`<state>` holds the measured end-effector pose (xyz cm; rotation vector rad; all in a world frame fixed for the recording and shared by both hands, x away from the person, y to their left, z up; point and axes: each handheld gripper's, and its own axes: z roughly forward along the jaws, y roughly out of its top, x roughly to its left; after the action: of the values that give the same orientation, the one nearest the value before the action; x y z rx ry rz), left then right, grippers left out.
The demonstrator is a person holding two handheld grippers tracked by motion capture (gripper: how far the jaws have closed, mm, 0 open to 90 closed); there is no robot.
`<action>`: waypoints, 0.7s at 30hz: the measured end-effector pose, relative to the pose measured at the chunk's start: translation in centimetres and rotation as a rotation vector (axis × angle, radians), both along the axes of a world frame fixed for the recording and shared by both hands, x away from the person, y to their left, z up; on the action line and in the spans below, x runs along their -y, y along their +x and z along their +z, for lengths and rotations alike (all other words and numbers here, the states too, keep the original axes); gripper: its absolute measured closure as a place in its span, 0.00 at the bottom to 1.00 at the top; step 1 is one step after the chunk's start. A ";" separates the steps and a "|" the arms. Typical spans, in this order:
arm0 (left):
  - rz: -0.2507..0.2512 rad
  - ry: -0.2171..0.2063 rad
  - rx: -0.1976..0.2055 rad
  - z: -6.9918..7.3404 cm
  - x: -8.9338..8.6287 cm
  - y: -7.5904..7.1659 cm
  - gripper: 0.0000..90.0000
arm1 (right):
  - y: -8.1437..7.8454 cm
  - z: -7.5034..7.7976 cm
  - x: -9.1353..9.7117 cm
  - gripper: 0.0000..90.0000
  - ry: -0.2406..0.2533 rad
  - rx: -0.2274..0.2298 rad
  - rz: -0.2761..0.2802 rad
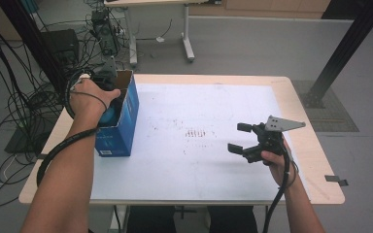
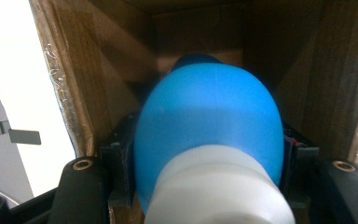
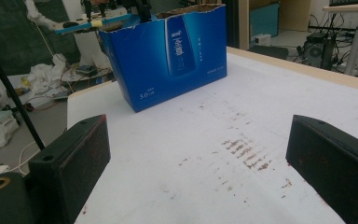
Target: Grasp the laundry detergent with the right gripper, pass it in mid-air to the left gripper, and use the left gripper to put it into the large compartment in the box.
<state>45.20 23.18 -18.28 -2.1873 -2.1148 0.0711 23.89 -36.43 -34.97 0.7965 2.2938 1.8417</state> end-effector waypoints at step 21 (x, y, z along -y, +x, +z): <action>0.008 -0.005 -0.002 0.0 -0.1 0.0 0.42 | 0.0 -0.2 0.1 0.07 0.007 0.000 -0.004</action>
<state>45.16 23.27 -18.31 -2.1809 -2.1239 0.0797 23.93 -36.57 -35.13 0.8011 2.2856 1.8493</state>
